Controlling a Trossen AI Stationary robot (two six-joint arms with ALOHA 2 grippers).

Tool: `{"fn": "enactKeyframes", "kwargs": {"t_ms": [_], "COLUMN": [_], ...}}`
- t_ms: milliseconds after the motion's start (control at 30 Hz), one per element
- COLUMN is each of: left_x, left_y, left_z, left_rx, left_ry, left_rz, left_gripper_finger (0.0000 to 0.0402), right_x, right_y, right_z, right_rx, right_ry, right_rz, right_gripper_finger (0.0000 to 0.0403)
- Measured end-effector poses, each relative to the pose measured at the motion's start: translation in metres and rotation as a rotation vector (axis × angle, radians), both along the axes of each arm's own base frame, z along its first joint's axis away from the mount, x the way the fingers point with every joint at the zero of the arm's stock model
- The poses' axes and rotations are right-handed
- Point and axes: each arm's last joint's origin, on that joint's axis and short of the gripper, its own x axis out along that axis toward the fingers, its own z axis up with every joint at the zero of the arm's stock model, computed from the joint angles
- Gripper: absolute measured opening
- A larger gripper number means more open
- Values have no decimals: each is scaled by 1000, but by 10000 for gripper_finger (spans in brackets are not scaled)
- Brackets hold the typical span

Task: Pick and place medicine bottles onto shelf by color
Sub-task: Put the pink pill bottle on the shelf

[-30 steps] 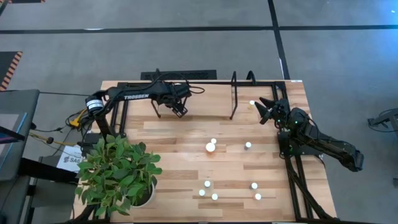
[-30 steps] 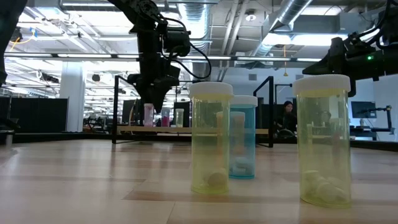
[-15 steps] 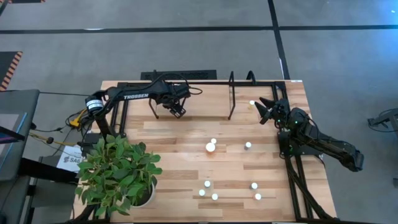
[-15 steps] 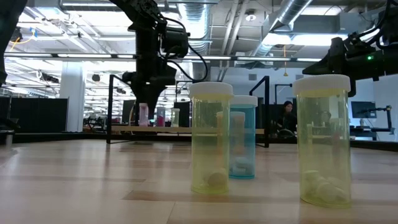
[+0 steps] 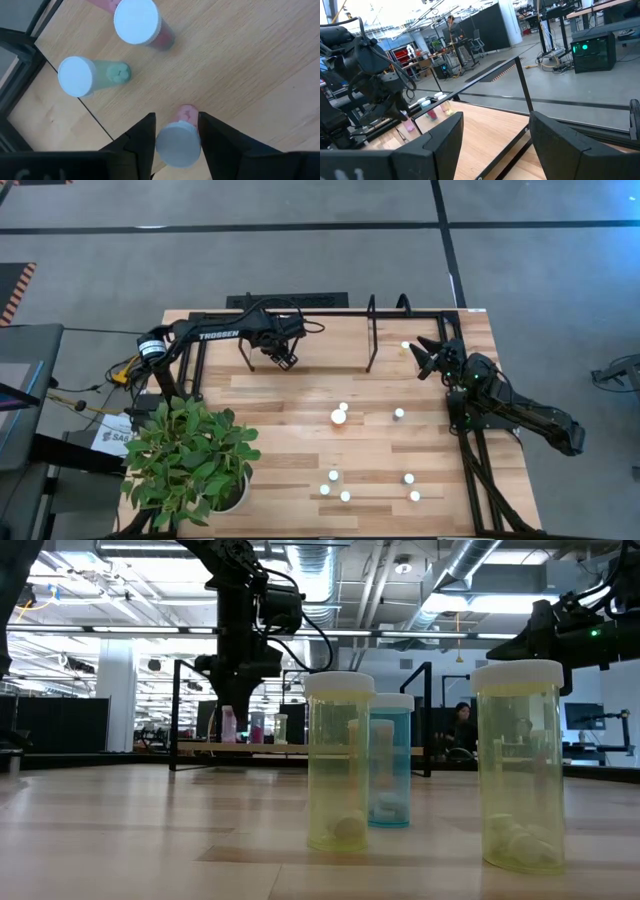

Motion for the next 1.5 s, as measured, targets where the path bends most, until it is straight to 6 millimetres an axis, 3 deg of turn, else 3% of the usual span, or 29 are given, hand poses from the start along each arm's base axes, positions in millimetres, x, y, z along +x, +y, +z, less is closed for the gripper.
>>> {"fn": "enactKeyframes", "kwargs": {"t_ms": [267,967,1500], "left_x": [0,-2,0], "left_y": [0,18,20], "left_z": [0,1,1], "left_rx": [14,37,41], "left_ry": [6,-47,-69], "left_rz": [2,1,-4], "left_gripper_finger": [115,113,116], "right_x": [0,0,0], "right_y": [0,0,0], "right_z": [0,0,0], "right_rx": [0,0,0], "right_ry": [0,0,0], "right_rz": [0,0,0], "right_gripper_finger": [249,249,249]}}
